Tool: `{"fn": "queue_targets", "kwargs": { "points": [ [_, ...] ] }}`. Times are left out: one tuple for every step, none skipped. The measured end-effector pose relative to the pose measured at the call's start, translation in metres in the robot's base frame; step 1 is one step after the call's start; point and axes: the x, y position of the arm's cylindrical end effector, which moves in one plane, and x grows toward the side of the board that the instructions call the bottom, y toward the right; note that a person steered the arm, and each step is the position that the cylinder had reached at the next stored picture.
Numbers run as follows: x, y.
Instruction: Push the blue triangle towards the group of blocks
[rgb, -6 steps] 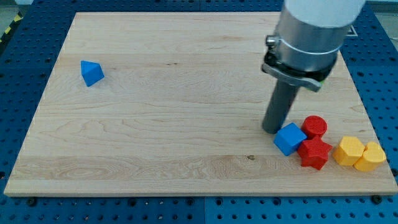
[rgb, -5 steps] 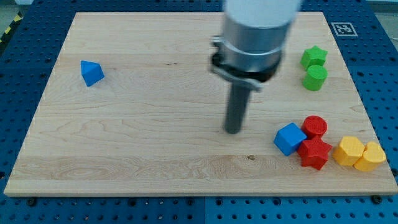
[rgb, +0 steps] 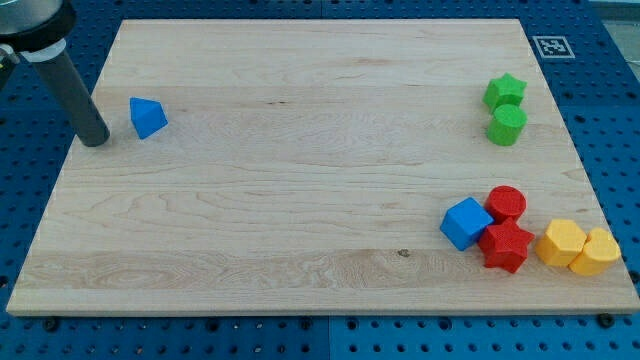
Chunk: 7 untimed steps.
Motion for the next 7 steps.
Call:
{"fn": "queue_targets", "kwargs": {
  "points": [
    [-0.033, 0.000],
    [-0.035, 0.000],
    [-0.035, 0.047],
    [-0.035, 0.095],
    [-0.034, 0.120],
    [-0.021, 0.149],
    [0.006, 0.177]
  ]
}}
